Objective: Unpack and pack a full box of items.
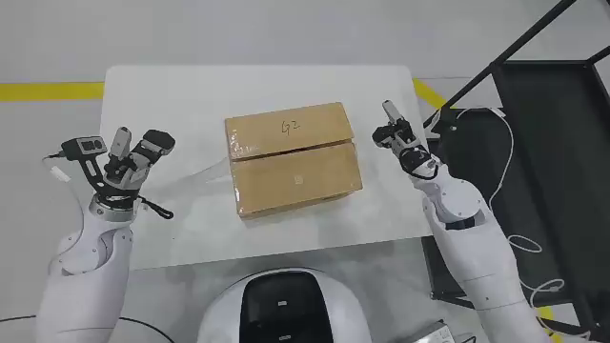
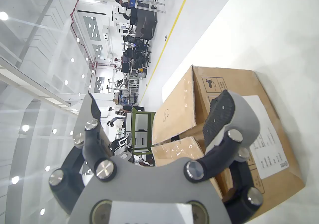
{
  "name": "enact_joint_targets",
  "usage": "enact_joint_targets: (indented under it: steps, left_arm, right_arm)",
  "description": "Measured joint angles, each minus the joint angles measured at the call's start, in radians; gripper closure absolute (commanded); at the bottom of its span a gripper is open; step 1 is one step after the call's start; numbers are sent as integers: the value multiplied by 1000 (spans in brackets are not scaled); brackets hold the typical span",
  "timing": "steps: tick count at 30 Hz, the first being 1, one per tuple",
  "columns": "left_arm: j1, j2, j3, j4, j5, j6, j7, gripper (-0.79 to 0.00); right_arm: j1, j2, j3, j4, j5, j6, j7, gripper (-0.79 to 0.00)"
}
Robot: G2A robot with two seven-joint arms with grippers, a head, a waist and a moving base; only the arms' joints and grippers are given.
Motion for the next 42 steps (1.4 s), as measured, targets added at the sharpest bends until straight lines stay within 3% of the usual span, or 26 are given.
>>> enact_joint_targets:
  steps: [20,24,27,35,42]
  left_arm:
    - [0,0,1,-1,0,2,1,-785]
    - [-14,1,23,-7,51,19,-27,-785]
    - [-46,6,37,17,67,18,-126,-785]
    - [-188,16,69,166,109,-26,-329,-785]
    - [-263,19,95,244,19,-22,-449,-785]
  right_arm:
    - [-1,1,-2,-3,-13,-2,13,-785]
    - [4,11,17,4,-28,-21,148,-785]
    - [6,23,65,15,27,-47,291,-785]
    - [34,56,139,43,76,-83,716,-785]
    - [50,61,138,56,72,-77,768,-785]
